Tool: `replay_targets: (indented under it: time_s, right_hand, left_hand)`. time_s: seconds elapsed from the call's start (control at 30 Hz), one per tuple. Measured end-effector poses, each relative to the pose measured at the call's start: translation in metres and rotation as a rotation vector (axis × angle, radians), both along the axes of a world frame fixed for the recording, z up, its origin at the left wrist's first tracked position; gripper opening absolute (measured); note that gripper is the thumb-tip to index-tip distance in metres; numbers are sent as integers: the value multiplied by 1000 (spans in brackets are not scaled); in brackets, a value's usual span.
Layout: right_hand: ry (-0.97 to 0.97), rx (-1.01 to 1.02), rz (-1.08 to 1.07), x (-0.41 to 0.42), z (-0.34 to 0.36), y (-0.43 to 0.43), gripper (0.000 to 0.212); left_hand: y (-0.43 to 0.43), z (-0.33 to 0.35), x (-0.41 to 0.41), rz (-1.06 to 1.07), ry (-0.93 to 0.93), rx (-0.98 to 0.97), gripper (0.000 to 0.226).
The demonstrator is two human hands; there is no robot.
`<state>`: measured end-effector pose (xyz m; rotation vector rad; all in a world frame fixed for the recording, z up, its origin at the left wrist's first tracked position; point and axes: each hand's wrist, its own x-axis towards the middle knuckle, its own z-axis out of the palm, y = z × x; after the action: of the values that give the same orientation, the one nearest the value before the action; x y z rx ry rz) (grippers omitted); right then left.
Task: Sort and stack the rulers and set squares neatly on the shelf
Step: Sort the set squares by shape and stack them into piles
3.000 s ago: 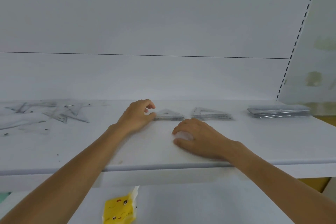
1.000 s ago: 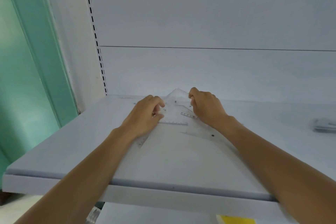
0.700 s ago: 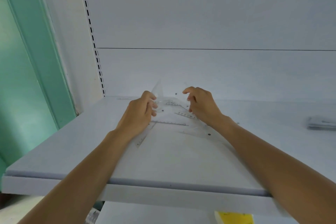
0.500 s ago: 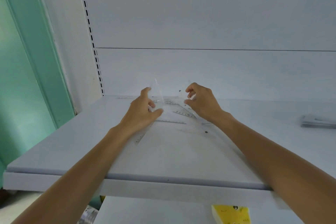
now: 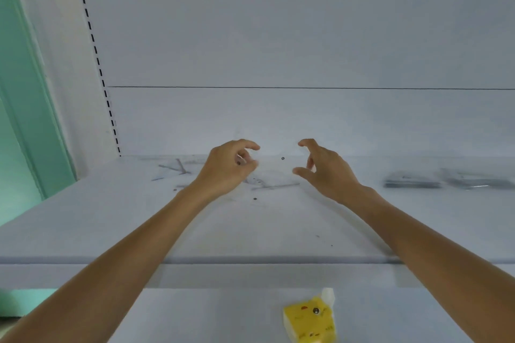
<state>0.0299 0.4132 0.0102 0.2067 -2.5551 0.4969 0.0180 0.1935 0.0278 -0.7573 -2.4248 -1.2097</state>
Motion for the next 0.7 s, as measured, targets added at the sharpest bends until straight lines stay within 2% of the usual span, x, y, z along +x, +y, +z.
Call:
replay_targets:
  time_s: [0.13,0.23,0.33,0.5,0.57,0.7]
  right_hand:
    - [37,63,-44,23,4,56,55]
    - [57,95,-65,41,8,108,51]
    - [47,129,-116,57,12,161,53]
    - [101,129,-217,77,13,241,54]
    - [82,91,-204,85,11,267,52]
    - [27,102,-175,94,4,307,45]
  left_hand:
    - [60,6,10,-52,-108,46,35]
    - [103,9,15,-50,-39,33,51]
    - [144,6,22,-79,-112,54,71]
    - [205,2,34,-100,-142,58,90]
    - [225,2,41,-122,-160,66,87]
    - [264,0,46,-54,-129,-7,53]
